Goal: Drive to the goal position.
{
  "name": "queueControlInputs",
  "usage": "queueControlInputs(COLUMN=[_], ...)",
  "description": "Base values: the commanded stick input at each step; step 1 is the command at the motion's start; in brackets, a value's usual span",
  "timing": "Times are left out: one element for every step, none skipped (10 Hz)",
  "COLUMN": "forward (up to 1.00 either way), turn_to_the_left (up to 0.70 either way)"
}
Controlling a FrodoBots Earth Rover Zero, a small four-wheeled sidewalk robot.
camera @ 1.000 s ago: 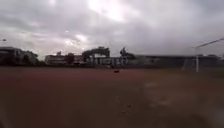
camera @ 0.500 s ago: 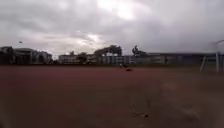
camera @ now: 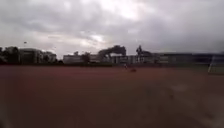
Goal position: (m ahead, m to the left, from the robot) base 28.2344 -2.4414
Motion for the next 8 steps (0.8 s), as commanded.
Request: queueControlInputs(forward=[0.7,0.7,0.7,0.7,0.7,0.7,0.7,0.7], turn_to_the_left=[0.0,0.0,0.0,0.0,0.0,0.0,0.0,0.0])
